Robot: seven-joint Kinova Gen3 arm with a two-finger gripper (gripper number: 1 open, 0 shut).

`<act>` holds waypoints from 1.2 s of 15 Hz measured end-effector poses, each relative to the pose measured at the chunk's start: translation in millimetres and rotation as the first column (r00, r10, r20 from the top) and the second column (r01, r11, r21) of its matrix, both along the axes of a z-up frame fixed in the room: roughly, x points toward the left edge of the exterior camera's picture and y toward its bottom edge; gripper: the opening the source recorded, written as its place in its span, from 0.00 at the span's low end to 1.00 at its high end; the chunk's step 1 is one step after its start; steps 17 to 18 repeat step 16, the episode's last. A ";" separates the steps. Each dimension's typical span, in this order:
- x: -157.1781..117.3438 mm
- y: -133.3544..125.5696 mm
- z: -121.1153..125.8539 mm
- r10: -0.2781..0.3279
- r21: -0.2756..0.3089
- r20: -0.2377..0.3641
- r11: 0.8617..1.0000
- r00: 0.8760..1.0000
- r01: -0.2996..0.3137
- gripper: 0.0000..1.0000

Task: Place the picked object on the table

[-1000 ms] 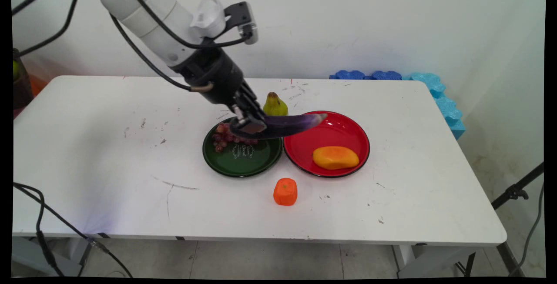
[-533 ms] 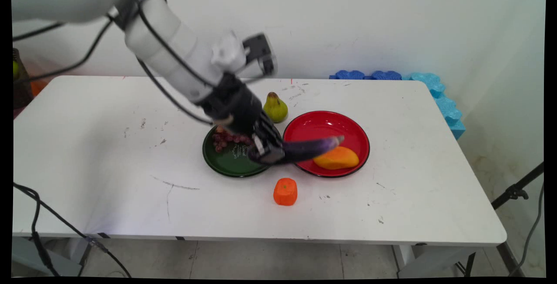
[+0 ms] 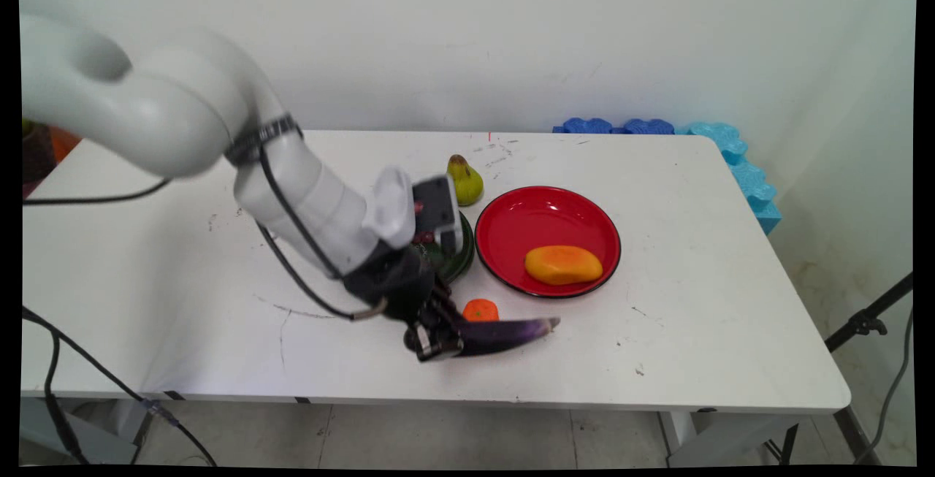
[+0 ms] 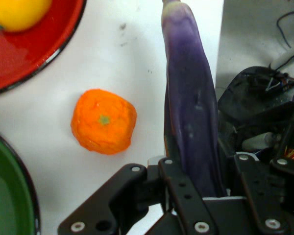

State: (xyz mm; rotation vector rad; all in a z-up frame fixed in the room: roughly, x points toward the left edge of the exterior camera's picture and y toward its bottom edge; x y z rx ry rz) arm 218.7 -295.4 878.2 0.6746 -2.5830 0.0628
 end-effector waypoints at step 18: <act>-2.3 6.4 -65.1 -0.035 -0.087 0.004 0.996 0.999 0.035 1.00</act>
